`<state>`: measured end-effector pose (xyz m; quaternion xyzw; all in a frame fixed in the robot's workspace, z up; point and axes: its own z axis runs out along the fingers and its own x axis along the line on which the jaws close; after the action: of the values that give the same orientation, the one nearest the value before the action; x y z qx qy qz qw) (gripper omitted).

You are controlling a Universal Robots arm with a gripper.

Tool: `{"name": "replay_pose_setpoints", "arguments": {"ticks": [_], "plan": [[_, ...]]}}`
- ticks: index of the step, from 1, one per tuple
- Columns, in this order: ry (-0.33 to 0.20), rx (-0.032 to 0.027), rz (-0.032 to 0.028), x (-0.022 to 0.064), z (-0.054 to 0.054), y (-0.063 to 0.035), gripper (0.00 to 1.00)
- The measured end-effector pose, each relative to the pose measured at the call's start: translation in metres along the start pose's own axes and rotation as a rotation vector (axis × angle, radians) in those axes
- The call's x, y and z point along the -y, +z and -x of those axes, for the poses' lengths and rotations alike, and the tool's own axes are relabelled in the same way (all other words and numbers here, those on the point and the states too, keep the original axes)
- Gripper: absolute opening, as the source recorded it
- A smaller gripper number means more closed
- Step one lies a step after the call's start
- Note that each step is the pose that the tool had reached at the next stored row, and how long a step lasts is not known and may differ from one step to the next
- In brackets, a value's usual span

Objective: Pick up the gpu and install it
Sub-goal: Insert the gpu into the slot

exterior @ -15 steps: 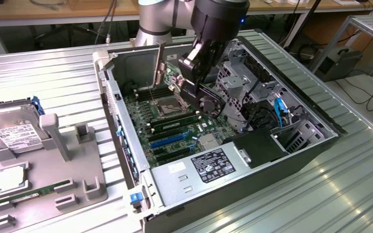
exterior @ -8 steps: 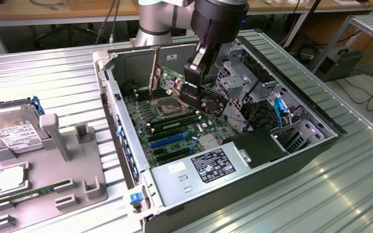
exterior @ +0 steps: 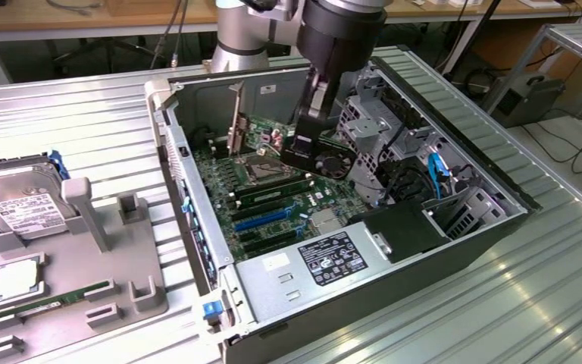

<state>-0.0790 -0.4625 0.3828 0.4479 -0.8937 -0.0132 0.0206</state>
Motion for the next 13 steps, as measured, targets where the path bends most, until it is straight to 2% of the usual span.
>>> {"name": "replay_pose_setpoints", "arguments": {"ticks": [10,13], "plan": [[-0.173,0.0001,0.0014,0.0002,0.0001,0.0037,0.26],[-0.235,0.0097,0.0075,0.0002,0.0001,0.0043,0.26]]}}
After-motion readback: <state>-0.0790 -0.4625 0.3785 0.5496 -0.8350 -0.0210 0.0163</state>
